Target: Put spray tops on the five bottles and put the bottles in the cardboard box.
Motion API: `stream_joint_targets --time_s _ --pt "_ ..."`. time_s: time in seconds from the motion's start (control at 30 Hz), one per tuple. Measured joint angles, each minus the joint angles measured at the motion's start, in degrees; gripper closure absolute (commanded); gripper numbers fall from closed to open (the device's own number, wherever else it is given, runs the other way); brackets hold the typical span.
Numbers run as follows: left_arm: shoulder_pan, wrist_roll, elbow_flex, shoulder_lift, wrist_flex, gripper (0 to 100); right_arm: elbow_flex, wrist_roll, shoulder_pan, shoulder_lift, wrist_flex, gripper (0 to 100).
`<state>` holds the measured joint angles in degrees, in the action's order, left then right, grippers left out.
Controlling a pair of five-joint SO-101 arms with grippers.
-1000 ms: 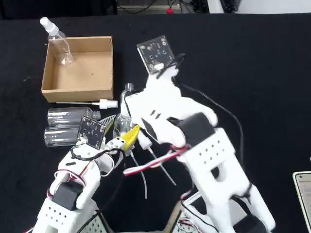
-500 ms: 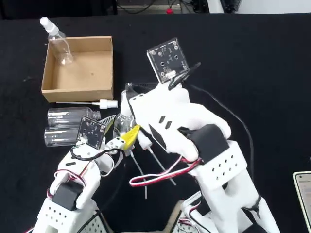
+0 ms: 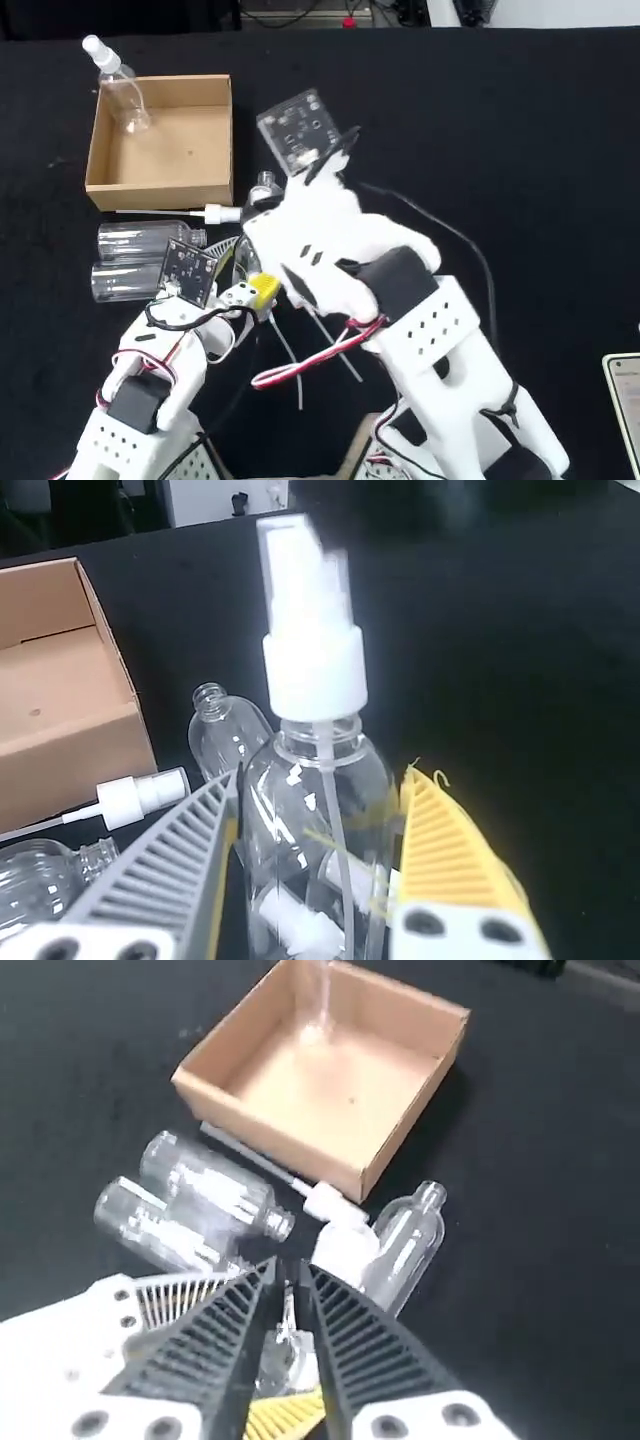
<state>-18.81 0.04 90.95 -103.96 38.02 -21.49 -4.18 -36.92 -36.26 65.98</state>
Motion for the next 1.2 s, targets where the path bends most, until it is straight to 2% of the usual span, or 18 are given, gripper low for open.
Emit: stream_joint_targets --time_s 0.37,0.5,0.57,0.67,0.8,1.2 --pt "0.0 0.0 0.0 0.0 0.0 90 0.44 0.0 0.0 -0.18 3.34 98.4" --pt "0.0 0.0 0.0 0.0 0.0 90 2.2 0.0 0.26 -5.63 3.34 98.3" --pt "0.0 0.0 0.0 0.0 0.0 90 2.2 0.7 2.29 -9.23 3.34 98.3" --pt "0.09 0.0 0.0 0.0 0.0 90 -1.49 5.98 8.09 -13.8 2.64 98.3" --pt "2.2 0.0 0.0 0.0 -1.05 90 -13.45 9.58 14.77 -17.32 -3.87 98.3" --pt "17.93 0.0 -11.25 0.0 -3.34 90 -50.73 9.93 14.68 -26.55 -35.96 98.3"
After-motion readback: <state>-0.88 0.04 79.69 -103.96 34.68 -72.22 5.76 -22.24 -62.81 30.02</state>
